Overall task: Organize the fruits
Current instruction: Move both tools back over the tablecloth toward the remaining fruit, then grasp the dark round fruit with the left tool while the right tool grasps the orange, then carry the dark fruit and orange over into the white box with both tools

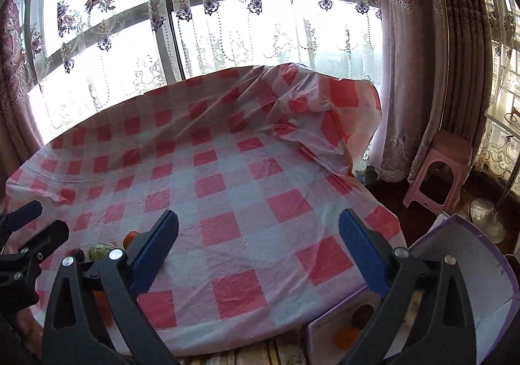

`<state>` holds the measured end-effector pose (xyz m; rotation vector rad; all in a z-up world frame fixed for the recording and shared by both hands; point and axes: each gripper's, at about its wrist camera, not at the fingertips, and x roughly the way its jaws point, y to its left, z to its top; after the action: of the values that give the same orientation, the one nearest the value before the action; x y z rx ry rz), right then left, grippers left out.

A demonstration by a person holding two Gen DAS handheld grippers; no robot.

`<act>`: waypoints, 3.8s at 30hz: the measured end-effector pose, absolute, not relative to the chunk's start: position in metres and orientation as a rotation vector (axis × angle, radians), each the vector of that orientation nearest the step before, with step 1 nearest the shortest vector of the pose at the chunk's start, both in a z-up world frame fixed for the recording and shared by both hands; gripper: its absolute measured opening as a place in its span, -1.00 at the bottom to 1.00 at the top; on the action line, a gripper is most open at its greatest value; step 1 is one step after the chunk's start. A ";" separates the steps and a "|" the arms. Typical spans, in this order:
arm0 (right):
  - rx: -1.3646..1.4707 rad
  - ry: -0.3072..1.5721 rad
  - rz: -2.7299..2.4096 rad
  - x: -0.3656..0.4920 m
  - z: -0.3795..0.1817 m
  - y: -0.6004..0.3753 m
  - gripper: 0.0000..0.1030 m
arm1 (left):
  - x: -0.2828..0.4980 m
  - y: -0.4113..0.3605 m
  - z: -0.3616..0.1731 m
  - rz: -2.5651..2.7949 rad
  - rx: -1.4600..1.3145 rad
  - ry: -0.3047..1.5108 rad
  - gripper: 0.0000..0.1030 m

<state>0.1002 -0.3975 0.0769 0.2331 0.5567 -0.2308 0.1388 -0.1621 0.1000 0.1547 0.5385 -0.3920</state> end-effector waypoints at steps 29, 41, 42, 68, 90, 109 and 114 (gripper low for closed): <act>0.039 0.695 0.156 0.136 0.020 -0.246 0.97 | 0.195 0.007 0.030 -0.036 -0.148 0.653 0.60; 0.005 0.757 0.219 0.146 0.001 -0.229 0.97 | 0.208 0.003 -0.004 -0.095 -0.165 0.763 0.18; 0.002 0.760 0.223 0.147 0.000 -0.228 0.96 | 0.208 0.001 -0.006 -0.102 -0.159 0.769 0.16; 0.122 0.837 0.412 0.157 -0.015 -0.229 0.18 | 0.213 -0.022 -0.022 -0.188 -0.097 0.826 -0.26; 0.122 0.880 0.496 0.152 -0.022 -0.214 -0.18 | 0.203 -0.020 -0.015 -0.174 -0.092 0.790 -0.28; 0.202 0.823 0.430 0.135 -0.015 -0.246 -0.19 | 0.174 -0.038 0.009 -0.164 -0.057 0.732 -0.28; 0.218 0.807 0.411 0.130 -0.012 -0.257 -0.19 | 0.162 -0.045 0.018 -0.170 -0.049 0.721 -0.28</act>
<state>0.1299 -0.2566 -0.0118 0.2176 0.8069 0.4109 0.1624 -0.0455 0.0176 -0.0494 0.7210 -0.1697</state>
